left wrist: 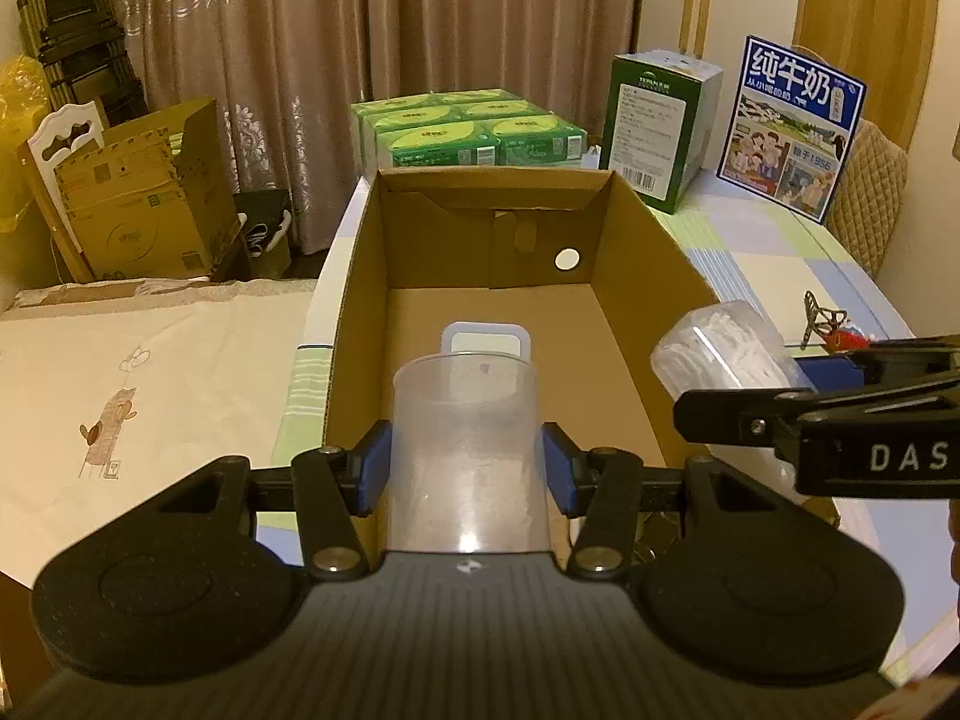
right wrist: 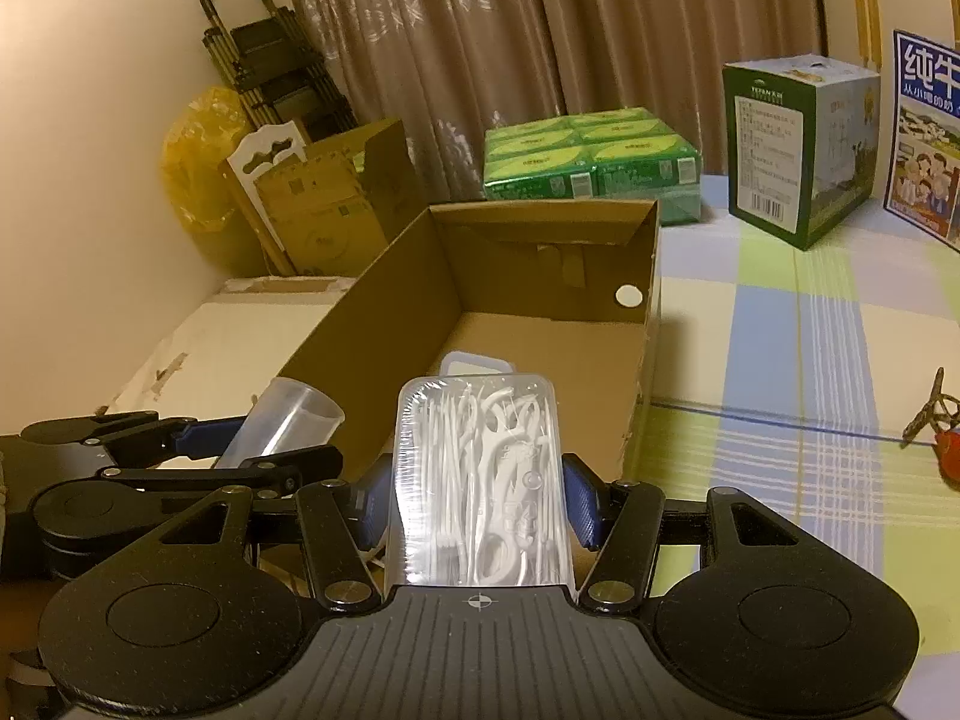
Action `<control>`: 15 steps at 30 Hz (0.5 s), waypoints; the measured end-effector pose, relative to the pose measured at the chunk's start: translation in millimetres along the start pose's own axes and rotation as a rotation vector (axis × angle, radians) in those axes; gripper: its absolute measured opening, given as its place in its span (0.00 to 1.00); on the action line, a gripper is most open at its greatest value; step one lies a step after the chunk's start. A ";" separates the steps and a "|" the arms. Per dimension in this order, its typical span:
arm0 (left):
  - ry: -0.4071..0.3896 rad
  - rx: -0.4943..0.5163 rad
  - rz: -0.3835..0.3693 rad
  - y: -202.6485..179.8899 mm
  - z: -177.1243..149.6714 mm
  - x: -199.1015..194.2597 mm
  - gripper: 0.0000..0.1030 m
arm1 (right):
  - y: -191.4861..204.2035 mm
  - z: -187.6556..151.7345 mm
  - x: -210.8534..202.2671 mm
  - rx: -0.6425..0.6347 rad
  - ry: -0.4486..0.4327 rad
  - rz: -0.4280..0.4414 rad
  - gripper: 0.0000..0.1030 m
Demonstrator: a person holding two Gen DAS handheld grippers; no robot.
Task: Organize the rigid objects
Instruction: 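Carry the clear cup over the cardboard box with the left tool while the right tool carries the floss-pick box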
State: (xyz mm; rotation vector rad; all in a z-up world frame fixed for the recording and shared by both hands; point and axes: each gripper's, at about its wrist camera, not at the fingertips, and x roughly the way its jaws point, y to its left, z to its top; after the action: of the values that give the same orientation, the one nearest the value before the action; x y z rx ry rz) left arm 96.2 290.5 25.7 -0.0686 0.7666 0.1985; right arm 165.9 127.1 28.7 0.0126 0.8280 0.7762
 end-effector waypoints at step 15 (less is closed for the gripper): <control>0.040 0.029 -0.010 -2.3 1.1 11.2 0.46 | -2.7 -2.5 3.5 0.021 0.004 -0.012 0.52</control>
State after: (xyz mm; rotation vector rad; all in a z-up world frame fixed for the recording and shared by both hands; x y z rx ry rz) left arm 105.2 290.1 18.7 -0.0485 0.8085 0.1770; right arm 167.4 126.7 23.8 0.0246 0.8391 0.7570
